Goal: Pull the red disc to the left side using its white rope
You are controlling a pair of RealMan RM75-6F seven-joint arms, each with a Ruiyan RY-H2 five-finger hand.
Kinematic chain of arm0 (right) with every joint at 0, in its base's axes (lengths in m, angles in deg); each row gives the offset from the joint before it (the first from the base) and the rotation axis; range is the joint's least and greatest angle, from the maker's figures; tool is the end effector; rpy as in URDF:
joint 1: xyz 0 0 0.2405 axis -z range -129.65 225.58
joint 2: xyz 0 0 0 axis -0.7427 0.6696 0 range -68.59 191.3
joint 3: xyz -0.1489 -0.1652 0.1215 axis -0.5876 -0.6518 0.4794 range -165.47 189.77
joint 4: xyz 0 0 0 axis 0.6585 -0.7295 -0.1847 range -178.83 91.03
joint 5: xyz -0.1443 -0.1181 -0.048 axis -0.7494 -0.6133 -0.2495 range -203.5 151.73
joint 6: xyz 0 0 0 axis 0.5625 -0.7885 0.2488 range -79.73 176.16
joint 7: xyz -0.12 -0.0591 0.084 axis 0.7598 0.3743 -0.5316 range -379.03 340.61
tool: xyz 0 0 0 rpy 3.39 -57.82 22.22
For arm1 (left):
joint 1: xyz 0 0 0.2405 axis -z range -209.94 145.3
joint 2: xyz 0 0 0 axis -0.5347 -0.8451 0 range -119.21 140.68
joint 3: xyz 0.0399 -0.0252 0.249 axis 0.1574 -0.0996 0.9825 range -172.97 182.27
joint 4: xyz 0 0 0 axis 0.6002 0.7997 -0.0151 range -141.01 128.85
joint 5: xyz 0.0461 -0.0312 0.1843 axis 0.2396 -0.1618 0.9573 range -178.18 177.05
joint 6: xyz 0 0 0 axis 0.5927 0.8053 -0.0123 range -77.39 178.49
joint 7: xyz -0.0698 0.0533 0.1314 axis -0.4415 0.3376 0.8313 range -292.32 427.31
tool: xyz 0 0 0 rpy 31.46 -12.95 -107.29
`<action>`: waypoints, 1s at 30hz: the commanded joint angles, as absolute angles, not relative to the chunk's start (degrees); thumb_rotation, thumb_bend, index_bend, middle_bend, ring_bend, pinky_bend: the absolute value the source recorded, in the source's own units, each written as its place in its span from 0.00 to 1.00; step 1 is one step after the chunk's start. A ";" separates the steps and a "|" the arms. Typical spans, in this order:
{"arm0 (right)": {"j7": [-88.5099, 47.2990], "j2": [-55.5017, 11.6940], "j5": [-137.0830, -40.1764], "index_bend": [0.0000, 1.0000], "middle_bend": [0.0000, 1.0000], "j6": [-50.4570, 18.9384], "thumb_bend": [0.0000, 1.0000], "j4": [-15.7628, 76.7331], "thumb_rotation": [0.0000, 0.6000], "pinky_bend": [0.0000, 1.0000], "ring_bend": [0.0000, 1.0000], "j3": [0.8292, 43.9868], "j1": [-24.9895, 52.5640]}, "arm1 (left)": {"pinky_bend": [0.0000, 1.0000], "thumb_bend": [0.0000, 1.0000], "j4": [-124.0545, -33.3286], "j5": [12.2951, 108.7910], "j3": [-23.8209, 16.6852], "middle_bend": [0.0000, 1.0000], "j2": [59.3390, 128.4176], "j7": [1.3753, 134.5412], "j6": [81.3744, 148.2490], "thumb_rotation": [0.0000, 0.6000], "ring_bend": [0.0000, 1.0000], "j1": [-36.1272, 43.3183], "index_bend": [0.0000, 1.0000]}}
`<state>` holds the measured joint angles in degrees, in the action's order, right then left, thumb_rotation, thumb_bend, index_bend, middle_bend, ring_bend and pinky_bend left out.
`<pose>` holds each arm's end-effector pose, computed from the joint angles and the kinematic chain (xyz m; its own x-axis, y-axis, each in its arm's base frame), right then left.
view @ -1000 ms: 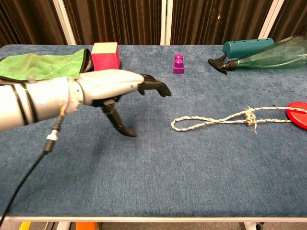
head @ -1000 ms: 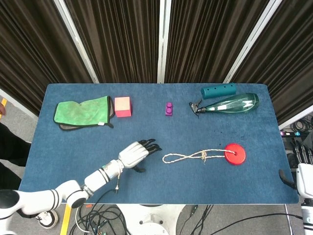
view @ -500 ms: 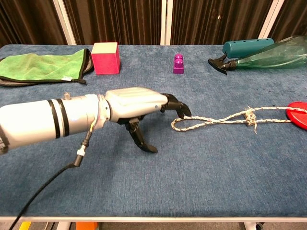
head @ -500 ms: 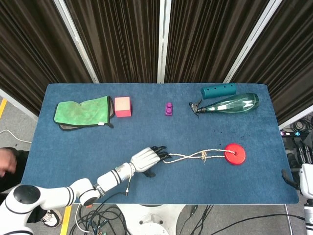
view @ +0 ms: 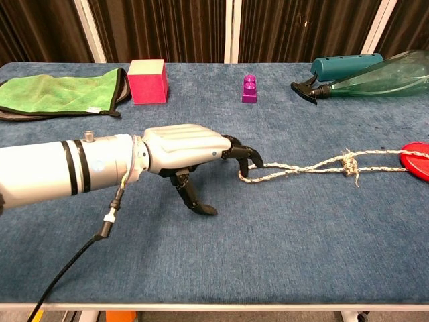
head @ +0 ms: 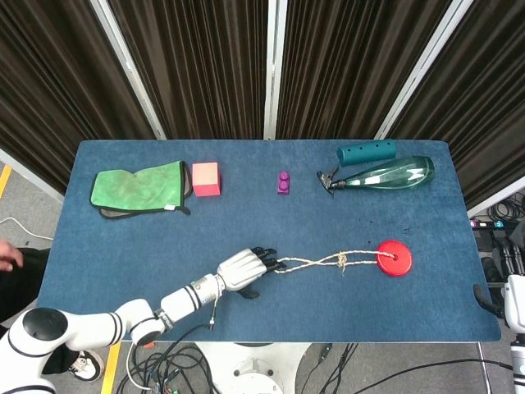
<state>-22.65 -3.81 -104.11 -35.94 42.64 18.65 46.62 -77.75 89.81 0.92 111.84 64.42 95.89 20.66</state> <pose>-0.3450 -0.1844 0.1955 0.4015 0.0355 0.9152 -0.9022 0.1871 0.3885 -0.0687 0.3086 -0.1018 0.5431 0.3692 0.7541 0.6384 -0.7649 -0.0853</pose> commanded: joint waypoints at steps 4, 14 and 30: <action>-22.26 -3.99 -104.06 0.00 0.00 -35.75 0.23 42.82 1.00 0.00 0.00 18.68 46.52 | 0.20 0.21 -80.57 87.68 1.36 0.83 109.64 67.08 94.80 1.00 0.28 20.44 0.15; -21.92 -4.05 -104.02 0.00 0.00 -35.46 0.23 43.06 1.00 0.00 0.00 18.71 46.39 | 0.20 0.21 -83.99 85.06 2.02 0.96 106.37 71.15 94.96 1.00 0.45 19.38 0.15; -21.04 -4.05 -104.14 0.00 0.00 -35.27 0.24 43.92 1.00 0.00 0.00 18.75 46.15 | 0.25 0.32 -86.86 83.05 1.64 1.00 103.71 75.14 99.18 1.00 0.77 17.10 0.45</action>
